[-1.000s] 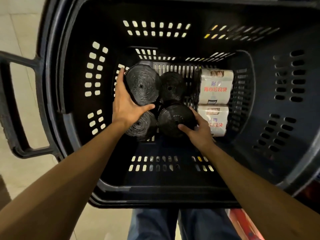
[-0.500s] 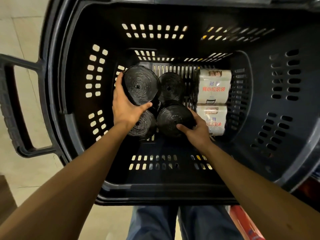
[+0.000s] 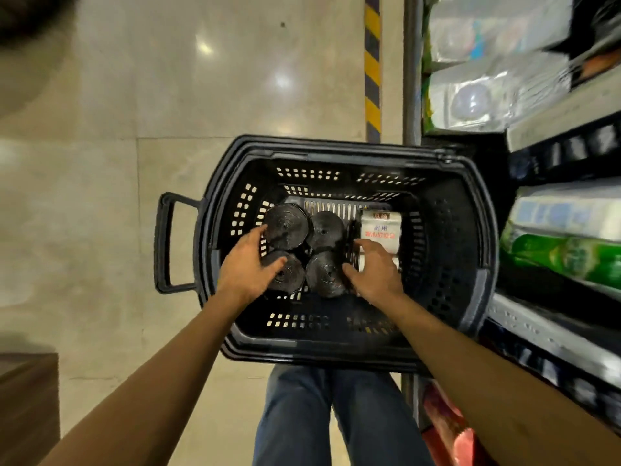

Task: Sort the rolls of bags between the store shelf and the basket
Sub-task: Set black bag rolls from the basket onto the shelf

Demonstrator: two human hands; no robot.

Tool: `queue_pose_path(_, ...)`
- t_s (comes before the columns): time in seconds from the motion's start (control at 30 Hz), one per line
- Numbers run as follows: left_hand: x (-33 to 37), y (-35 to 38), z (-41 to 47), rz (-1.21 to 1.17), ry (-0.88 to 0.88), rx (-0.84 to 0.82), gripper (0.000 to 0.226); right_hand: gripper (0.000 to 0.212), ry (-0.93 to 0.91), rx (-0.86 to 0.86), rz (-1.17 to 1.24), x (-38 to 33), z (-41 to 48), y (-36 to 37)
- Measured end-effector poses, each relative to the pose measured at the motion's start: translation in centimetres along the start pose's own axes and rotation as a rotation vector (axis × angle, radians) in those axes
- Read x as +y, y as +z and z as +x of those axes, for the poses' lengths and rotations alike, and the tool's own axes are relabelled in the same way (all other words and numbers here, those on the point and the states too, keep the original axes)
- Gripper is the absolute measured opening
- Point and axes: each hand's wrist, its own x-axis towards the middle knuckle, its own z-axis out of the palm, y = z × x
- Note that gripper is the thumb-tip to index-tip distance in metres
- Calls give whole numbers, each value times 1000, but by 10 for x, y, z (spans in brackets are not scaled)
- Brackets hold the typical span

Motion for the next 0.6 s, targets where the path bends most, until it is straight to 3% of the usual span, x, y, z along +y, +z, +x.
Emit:
queue_pose_path(0.27, 77, -89, -97, 166, 237, 87, 61, 58, -217, 104, -79, -57, -106, -101)
queue_pose_path(0.6, 123, -147, -214, 198, 497, 35, 60, 56, -152, 356, 3, -86, -261, -142)
